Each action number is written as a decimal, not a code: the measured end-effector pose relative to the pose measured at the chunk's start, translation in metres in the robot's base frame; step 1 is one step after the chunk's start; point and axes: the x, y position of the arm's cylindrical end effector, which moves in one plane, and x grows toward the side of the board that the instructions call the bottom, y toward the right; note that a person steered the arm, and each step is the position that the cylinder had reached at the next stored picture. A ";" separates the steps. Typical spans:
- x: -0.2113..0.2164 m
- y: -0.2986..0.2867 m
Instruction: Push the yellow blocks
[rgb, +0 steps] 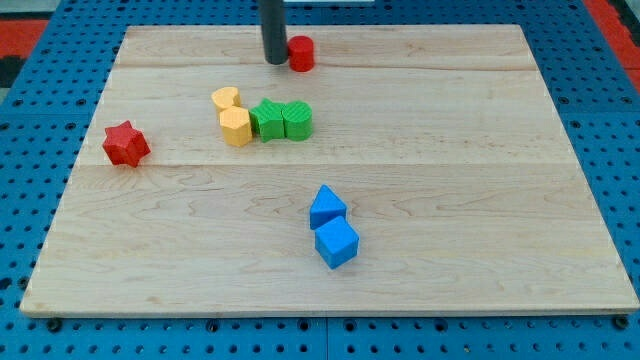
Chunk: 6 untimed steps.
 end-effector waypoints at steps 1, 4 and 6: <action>0.032 0.001; -0.007 0.029; 0.005 -0.137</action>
